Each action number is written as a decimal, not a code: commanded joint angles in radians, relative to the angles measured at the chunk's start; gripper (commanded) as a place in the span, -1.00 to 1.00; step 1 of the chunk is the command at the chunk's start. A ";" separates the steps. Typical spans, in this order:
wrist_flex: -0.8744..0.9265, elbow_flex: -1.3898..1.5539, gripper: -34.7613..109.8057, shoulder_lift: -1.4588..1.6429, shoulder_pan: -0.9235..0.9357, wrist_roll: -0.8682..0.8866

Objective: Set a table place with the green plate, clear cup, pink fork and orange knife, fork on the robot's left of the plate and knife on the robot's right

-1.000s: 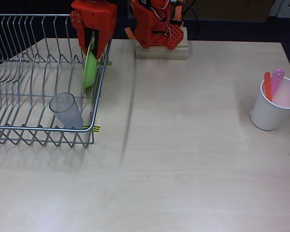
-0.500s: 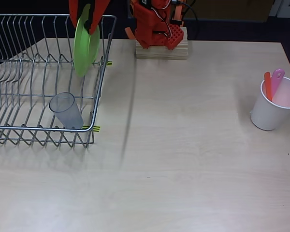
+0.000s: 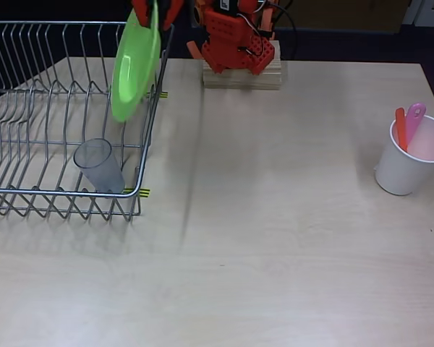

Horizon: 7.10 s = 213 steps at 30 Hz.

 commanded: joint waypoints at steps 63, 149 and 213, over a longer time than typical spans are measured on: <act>-0.862 0.706 -0.18 -0.419 -0.778 1.120; -0.403 -0.106 0.05 -0.996 0.287 -0.637; -0.225 -0.673 -0.09 -1.256 -0.468 -0.230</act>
